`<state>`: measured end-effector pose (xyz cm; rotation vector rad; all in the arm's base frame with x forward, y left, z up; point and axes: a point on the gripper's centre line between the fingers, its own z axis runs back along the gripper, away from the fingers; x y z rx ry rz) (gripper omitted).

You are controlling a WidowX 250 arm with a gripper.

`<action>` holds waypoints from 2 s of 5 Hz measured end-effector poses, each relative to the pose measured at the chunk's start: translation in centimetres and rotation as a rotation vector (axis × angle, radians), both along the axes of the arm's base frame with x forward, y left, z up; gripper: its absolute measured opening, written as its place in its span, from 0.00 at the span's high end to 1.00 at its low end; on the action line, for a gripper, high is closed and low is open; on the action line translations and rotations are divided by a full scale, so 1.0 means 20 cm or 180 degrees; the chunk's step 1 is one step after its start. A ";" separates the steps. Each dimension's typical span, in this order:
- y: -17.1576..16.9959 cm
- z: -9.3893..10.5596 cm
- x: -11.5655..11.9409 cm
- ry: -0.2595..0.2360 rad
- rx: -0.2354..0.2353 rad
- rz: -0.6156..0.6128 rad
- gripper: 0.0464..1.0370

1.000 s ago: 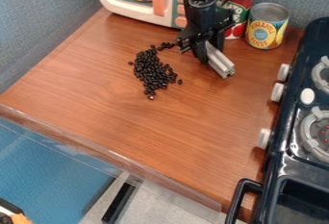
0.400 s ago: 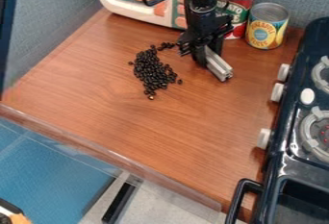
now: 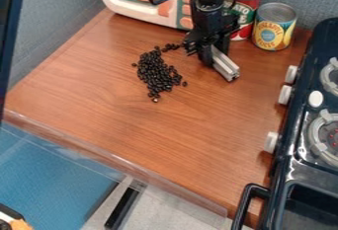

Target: Sweep into pile

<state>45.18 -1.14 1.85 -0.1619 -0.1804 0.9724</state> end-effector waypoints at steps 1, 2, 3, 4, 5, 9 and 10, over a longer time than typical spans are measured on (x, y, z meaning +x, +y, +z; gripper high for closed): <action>0.02 0.00 0.02 -0.0013 0.0013 0.0047 0.66; 0.06 0.00 0.02 -0.0011 0.0051 0.0110 0.66; 0.10 -0.01 0.01 -0.0029 0.0041 0.0191 0.66; 0.15 -0.01 -0.03 -0.0022 0.0052 0.0285 0.66; 0.24 0.00 -0.10 0.0001 0.0084 0.0446 0.66; 0.25 -0.02 -0.24 0.0063 0.0143 0.0516 0.66; 0.25 -0.02 -0.26 0.0058 0.0157 0.0524 0.66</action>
